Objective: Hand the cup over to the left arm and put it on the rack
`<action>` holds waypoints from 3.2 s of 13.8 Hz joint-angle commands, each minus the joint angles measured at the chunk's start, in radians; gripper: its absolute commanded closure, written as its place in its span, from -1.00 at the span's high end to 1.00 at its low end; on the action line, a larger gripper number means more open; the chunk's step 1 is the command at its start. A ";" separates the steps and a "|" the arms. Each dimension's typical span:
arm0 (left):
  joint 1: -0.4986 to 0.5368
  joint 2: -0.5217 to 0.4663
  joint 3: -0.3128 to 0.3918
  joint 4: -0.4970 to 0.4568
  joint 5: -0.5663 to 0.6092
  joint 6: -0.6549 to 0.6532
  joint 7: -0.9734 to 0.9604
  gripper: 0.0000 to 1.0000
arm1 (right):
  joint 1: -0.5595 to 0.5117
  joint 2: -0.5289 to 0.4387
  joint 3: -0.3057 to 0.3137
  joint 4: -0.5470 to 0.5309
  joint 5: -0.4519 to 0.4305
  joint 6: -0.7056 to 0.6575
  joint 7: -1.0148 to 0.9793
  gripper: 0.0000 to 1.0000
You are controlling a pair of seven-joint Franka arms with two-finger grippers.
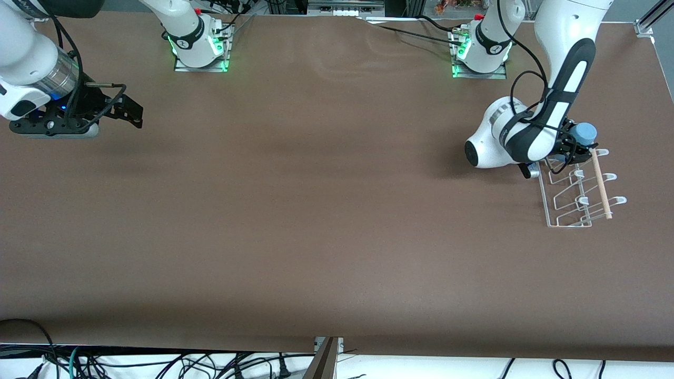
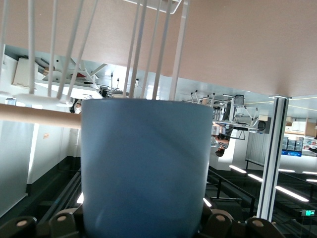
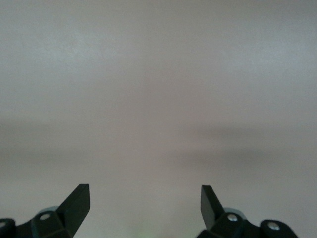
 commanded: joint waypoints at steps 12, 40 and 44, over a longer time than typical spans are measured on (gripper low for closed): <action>0.042 -0.004 -0.005 0.003 0.063 0.060 -0.002 1.00 | -0.002 0.097 -0.036 0.146 0.012 -0.031 -0.104 0.98; 0.004 -0.366 0.201 0.490 -1.218 0.395 -0.377 1.00 | -0.063 0.100 0.023 0.154 0.006 -0.053 -0.120 0.98; -0.038 -0.383 0.204 0.457 -1.200 0.420 -0.412 1.00 | -0.065 0.100 0.023 0.154 0.006 -0.053 -0.120 0.98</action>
